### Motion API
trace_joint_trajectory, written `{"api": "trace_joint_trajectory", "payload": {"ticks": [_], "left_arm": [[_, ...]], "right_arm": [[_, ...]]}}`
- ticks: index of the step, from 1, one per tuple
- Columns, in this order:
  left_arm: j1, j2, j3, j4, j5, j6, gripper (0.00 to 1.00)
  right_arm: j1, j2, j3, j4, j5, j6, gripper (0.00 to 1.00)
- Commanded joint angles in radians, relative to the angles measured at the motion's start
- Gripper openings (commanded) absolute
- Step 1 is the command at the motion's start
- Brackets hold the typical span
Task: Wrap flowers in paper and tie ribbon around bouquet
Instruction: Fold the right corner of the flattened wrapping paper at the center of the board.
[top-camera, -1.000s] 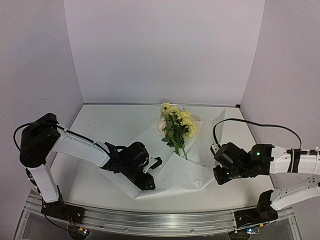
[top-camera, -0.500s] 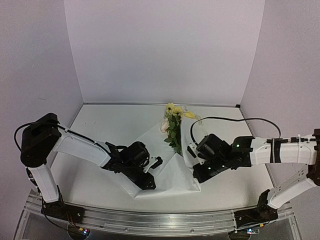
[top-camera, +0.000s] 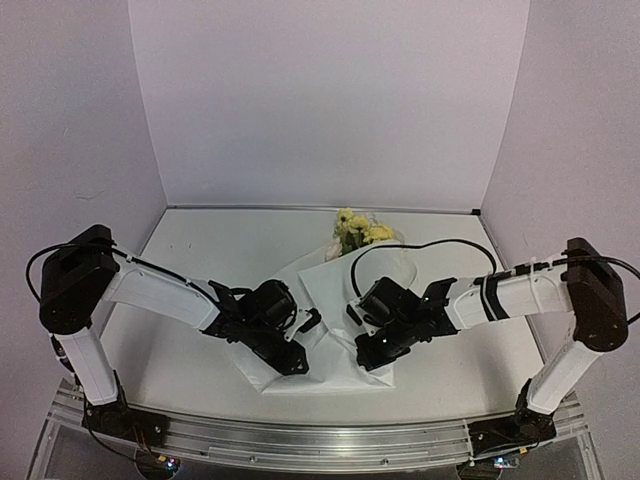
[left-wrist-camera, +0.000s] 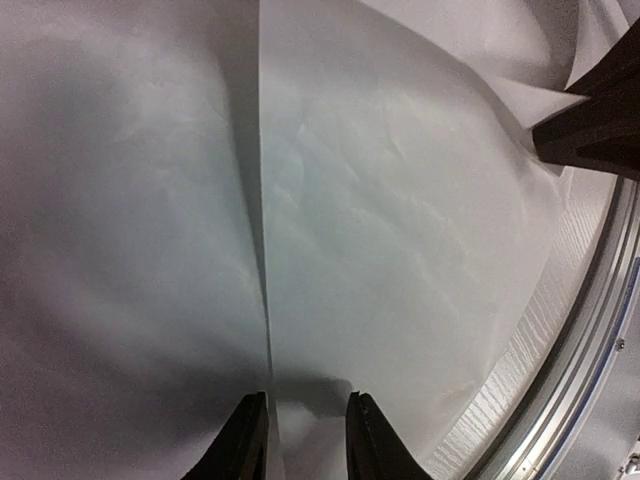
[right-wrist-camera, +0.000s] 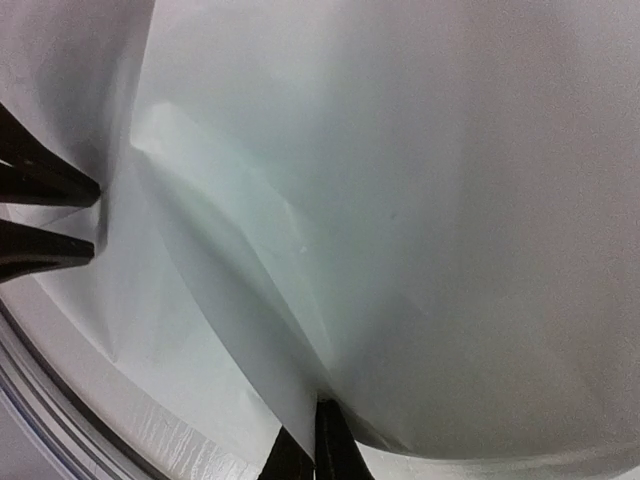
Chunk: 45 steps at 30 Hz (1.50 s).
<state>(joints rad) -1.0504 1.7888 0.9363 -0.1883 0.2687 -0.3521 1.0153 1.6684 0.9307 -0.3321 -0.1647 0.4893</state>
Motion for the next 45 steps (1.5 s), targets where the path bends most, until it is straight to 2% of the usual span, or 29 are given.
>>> {"api": "trace_joint_trajectory", "payload": {"ticks": [1, 6, 11, 15, 18, 22, 27, 33, 37, 45], "left_arm": [[0.066, -0.124, 0.037, -0.041, -0.024, -0.026, 0.32], [0.119, -0.158, 0.076, -0.032, 0.040, -0.060, 0.34], [0.153, -0.110, 0.145, -0.009, 0.114, -0.073, 0.38], [0.193, -0.059, 0.199, 0.006, 0.173, -0.092, 0.43], [0.230, -0.009, 0.231, 0.042, 0.208, -0.101, 0.52], [0.305, 0.071, 0.295, 0.100, 0.316, -0.111, 0.54], [0.332, 0.173, 0.394, 0.125, 0.421, -0.067, 0.56], [0.392, 0.306, 0.595, 0.002, 0.555, 0.008, 0.60], [0.408, 0.419, 0.729, -0.086, 0.575, 0.028, 0.60], [0.444, 0.504, 0.783, -0.056, 0.600, -0.002, 0.69]], "right_arm": [[-0.007, 0.031, 0.030, 0.077, -0.034, 0.040, 0.00], [-0.012, 0.033, 0.018, 0.105, -0.051, 0.053, 0.23], [-0.022, 0.042, 0.007, 0.149, -0.088, 0.076, 0.27], [-0.043, 0.038, -0.031, 0.214, -0.123, 0.114, 0.29], [-0.057, 0.040, -0.054, 0.249, -0.144, 0.132, 0.28], [-0.080, 0.058, -0.096, 0.325, -0.174, 0.174, 0.25], [-0.132, 0.078, -0.147, 0.428, -0.220, 0.226, 0.23], [-0.142, 0.134, -0.129, 0.448, -0.311, 0.234, 0.19], [-0.142, 0.147, -0.129, 0.459, -0.317, 0.238, 0.19], [-0.142, 0.146, -0.132, 0.461, -0.349, 0.231, 0.19]]}}
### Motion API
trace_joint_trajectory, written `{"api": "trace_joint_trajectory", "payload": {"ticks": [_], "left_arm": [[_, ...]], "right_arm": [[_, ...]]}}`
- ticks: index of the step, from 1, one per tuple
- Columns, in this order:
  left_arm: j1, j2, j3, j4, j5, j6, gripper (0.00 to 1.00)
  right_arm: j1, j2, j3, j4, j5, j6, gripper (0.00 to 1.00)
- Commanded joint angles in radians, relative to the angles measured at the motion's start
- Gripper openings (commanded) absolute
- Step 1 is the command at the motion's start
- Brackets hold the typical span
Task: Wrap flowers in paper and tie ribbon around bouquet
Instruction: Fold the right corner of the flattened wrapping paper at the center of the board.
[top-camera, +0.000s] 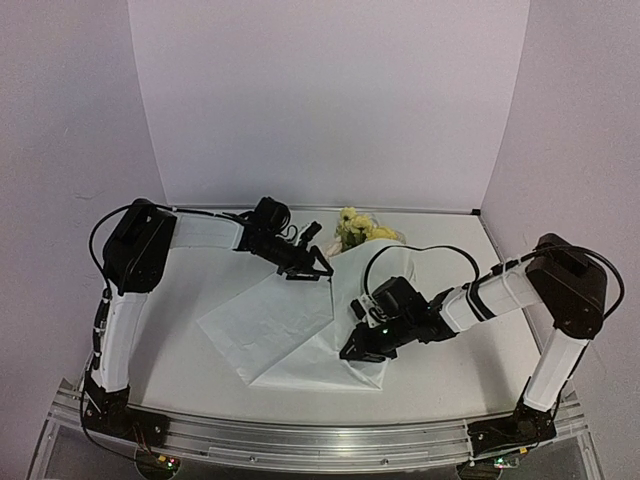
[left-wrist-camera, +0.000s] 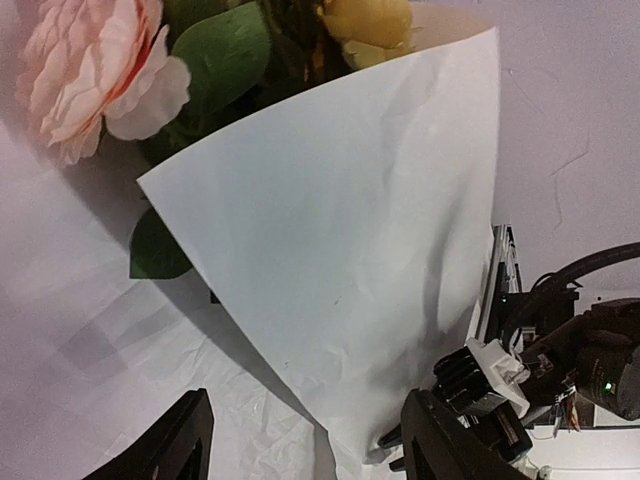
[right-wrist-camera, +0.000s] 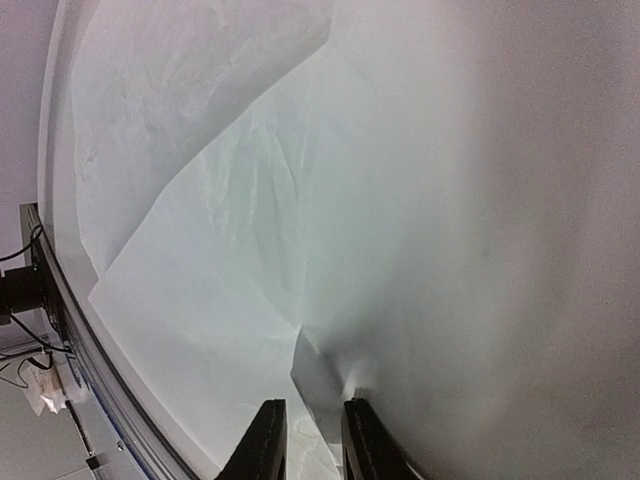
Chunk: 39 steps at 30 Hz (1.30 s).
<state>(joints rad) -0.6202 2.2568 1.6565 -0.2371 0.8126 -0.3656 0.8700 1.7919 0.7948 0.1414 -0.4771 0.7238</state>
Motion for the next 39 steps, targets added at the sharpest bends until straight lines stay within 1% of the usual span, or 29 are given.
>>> {"api": "trace_joint_trajectory", "payload": {"ticks": [1, 5, 13, 18, 23, 25, 28, 29, 31, 35, 39], "left_arm": [[0.014, 0.051, 0.081, -0.008, 0.072, 0.015, 0.70], [0.014, 0.104, 0.132, 0.017, 0.136, 0.005, 0.70], [0.014, 0.156, 0.175, 0.040, 0.198, -0.010, 0.62], [0.014, 0.186, 0.202, 0.040, 0.227, -0.028, 0.50], [0.014, 0.148, 0.162, 0.062, 0.210, -0.038, 0.29], [0.014, 0.122, 0.137, 0.066, 0.185, -0.040, 0.18], [0.014, 0.082, 0.096, 0.068, 0.137, -0.045, 0.04], [0.014, 0.062, 0.086, 0.066, 0.119, -0.048, 0.02], [0.015, 0.029, 0.057, 0.072, 0.085, -0.060, 0.00], [0.015, -0.051, -0.021, 0.100, 0.029, -0.086, 0.00], [0.016, -0.095, -0.071, 0.101, -0.007, -0.110, 0.00]], "right_arm": [[0.004, 0.023, 0.004, -0.013, -0.043, -0.006, 0.20], [0.003, 0.023, 0.005, -0.012, -0.070, -0.017, 0.20], [-0.001, 0.040, 0.018, -0.014, -0.126, -0.020, 0.20], [-0.005, 0.058, 0.031, -0.015, -0.133, -0.015, 0.20], [-0.006, 0.055, 0.043, -0.026, -0.128, -0.012, 0.21], [-0.005, 0.042, 0.047, -0.048, -0.117, -0.017, 0.23], [-0.006, 0.002, 0.053, -0.094, -0.093, -0.029, 0.29], [-0.006, -0.023, 0.055, -0.108, -0.091, -0.031, 0.33], [-0.006, -0.066, 0.056, -0.148, -0.084, -0.038, 0.40], [-0.006, -0.158, 0.031, -0.204, -0.065, -0.042, 0.50], [-0.006, -0.228, -0.017, -0.210, -0.061, -0.025, 0.53]]}}
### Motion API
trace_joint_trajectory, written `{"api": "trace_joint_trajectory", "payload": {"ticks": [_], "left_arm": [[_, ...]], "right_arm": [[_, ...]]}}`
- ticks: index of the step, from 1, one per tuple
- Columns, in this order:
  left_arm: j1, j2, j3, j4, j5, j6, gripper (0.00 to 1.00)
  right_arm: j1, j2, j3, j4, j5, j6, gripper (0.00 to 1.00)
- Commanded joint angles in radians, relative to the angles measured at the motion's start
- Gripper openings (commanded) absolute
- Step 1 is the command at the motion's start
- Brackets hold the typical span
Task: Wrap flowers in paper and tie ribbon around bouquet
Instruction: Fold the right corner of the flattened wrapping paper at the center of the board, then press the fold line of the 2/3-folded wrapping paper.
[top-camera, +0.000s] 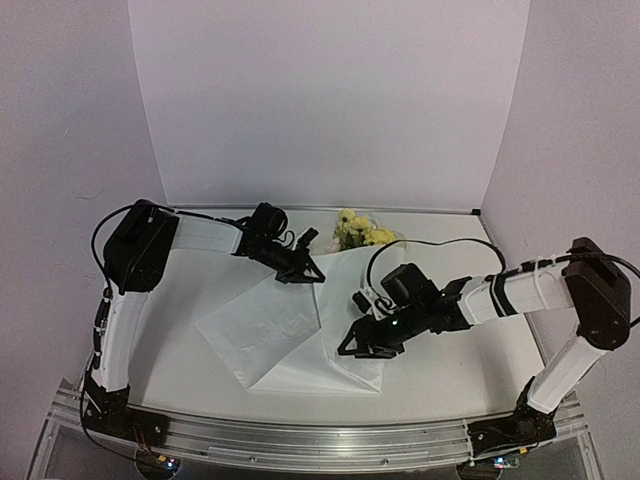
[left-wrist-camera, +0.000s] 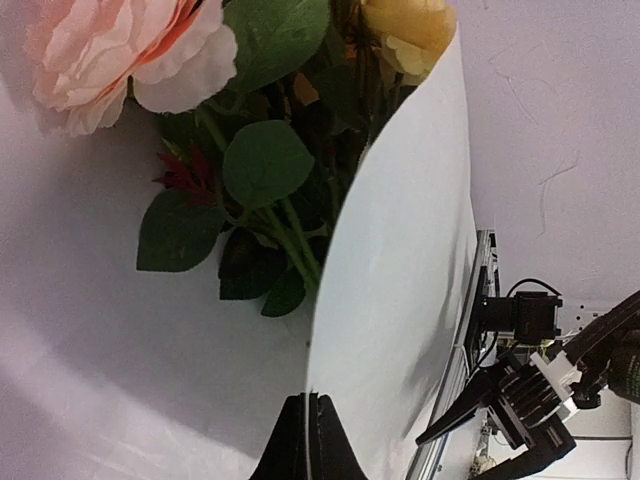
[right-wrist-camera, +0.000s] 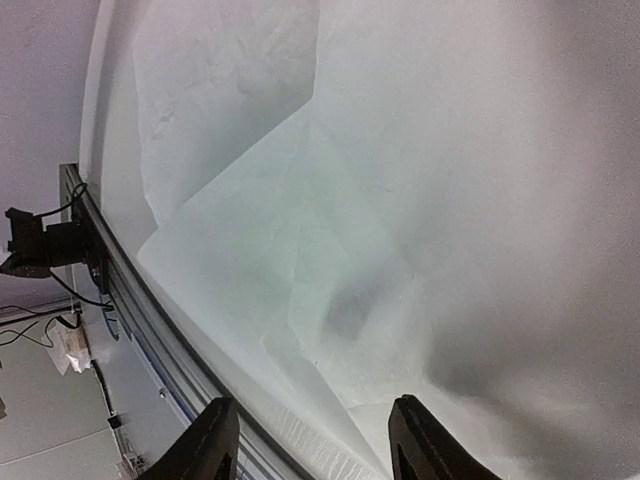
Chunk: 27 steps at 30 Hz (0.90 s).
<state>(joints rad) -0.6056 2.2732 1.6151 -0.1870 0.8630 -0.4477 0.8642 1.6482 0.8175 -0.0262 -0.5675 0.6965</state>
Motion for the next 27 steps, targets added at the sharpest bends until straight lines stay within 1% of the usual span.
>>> {"api": "trace_joint_trajectory", "payload": {"ticks": [1, 7, 11, 16, 22, 27], "left_arm": [[0.001, -0.117, -0.035, 0.042, -0.069, -0.031, 0.00], [0.001, -0.137, -0.060, -0.015, -0.129, -0.039, 0.00], [0.001, -0.149, -0.094, -0.017, -0.182, -0.056, 0.00], [0.001, -0.170, -0.112, -0.021, -0.232, -0.084, 0.00], [0.001, -0.225, -0.132, -0.016, -0.252, -0.112, 0.00], [0.001, -0.255, -0.147, -0.020, -0.270, -0.118, 0.00]], "right_arm": [[0.000, -0.097, -0.054, -0.042, 0.033, 0.007, 0.53], [-0.001, -0.136, -0.125, 0.002, 0.054, 0.058, 0.52], [0.001, -0.110, -0.158, 0.104, 0.062, 0.111, 0.51], [0.003, -0.081, -0.163, 0.168, 0.069, 0.156, 0.50], [0.004, -0.127, -0.175, 0.173, 0.077, 0.164, 0.53], [0.016, -0.128, -0.176, 0.175, 0.065, 0.172, 0.54]]}}
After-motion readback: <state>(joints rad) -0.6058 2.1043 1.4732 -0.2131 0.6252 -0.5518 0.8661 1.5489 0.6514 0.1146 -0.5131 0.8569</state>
